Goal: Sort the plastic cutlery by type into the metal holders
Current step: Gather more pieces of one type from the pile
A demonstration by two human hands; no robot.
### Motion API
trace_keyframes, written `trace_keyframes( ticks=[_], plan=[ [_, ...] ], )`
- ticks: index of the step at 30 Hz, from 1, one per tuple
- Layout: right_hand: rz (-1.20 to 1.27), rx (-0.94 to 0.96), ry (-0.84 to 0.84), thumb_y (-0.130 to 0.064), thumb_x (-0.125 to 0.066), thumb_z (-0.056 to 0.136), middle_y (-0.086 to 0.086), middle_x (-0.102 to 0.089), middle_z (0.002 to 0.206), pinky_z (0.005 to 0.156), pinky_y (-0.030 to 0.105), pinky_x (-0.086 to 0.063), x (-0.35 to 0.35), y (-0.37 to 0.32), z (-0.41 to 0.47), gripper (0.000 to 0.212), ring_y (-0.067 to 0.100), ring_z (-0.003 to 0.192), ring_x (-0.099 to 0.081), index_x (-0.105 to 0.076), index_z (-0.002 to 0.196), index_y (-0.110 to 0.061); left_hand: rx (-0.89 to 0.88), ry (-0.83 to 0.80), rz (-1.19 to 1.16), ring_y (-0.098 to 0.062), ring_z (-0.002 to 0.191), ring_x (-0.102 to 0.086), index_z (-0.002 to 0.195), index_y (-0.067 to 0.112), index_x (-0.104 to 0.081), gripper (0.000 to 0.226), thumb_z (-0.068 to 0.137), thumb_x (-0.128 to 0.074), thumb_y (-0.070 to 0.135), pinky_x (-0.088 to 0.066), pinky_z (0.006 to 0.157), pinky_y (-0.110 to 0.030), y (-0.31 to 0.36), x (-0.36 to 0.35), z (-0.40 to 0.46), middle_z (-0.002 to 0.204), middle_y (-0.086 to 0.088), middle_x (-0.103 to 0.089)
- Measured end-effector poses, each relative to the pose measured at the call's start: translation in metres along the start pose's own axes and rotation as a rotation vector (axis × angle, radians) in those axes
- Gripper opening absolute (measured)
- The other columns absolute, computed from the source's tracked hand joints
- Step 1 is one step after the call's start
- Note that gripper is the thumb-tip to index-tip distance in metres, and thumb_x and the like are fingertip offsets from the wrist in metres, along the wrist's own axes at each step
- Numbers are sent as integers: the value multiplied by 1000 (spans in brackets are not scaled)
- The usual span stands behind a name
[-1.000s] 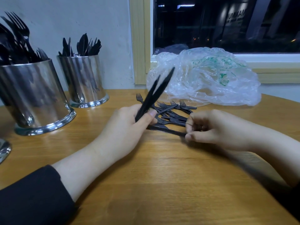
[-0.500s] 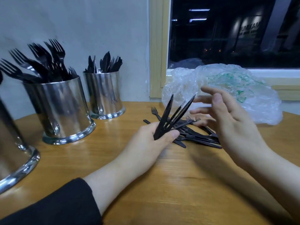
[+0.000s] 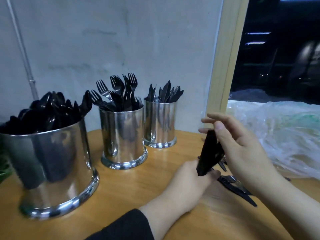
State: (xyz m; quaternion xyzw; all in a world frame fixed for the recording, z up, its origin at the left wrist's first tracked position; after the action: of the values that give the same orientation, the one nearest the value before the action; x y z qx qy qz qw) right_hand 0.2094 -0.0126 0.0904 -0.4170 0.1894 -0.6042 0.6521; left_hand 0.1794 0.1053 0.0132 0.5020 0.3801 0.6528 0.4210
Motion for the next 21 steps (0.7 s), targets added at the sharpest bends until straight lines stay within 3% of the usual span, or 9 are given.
trace_keyframes(
  ticks=[3, 5, 7, 9, 12, 17, 21],
  plan=[
    [21, -80, 60, -63, -45, 85, -16, -71, 110, 90, 34, -54, -3, 4, 9, 53, 1, 100, -68, -60, 127, -35, 23, 92, -80, -13, 45, -37, 82, 16, -60, 29, 92, -66, 42, -33, 52, -33, -1, 13, 6, 48, 10, -40],
    [-99, -119, 12, -67, -43, 85, -14, -67, 78, 72, 30, -51, -6, 3, 13, 48, 3, 68, -63, -66, 111, -35, 29, 112, -92, -10, 45, -38, 81, 18, -60, 26, 93, -65, 41, -32, 50, -32, 0, 21, 9, 46, 11, -41],
    [-197, -136, -130, -69, -46, 83, -14, -53, 57, 60, 24, -40, -15, -2, 16, 46, 2, 51, -48, -68, 90, -29, 31, 134, -60, -10, 52, -45, 75, 22, -57, 25, 93, -65, 37, -37, 53, -31, 2, 30, 11, 51, 12, -49],
    [-210, -161, -223, -70, -51, 81, -13, -52, 53, 55, 22, -34, -26, -6, 19, 42, 1, 48, -45, -65, 81, -30, 16, 169, 44, -13, 66, -58, 80, 25, -58, 17, 93, -63, 34, -46, 63, -31, 2, 38, 15, 70, 8, -64],
    [-253, -202, -188, -67, -61, 83, -7, -51, 55, 56, 30, -34, -37, -7, 30, 50, 10, 49, -43, -60, 77, -18, -6, 210, 247, -19, 83, -66, 92, 29, -59, 4, 91, -60, 33, -56, 75, -35, 0, 48, 17, 89, 3, -70],
    [-274, -236, -171, -30, -59, 94, -4, -50, 49, 58, 36, -34, -52, -4, 44, 32, 17, 48, -42, -64, 80, -1, -27, 261, 403, -22, 83, -64, 102, 32, -56, 11, 92, -59, 34, -55, 74, -37, 0, 61, 20, 88, 2, -68],
    [-200, -201, -192, -23, -52, 98, 2, -45, 53, 59, 39, -31, -58, -12, 56, 33, 20, 53, -39, -62, 91, 7, -74, 348, 364, -19, 73, -61, 103, 33, -57, 11, 94, -61, 37, -53, 66, -37, 3, 78, 21, 80, 3, -65]
  ],
)
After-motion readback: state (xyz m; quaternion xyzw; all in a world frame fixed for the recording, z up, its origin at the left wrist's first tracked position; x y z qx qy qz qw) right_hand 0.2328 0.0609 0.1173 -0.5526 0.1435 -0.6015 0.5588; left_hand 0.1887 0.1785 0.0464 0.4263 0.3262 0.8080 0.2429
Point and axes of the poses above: each hand's wrist, its own z-axis towards the middle knuckle, its own x-axis out of the back of the hand, y = z × x, the point moved 3 cm from there along z, towards the middle knuckle
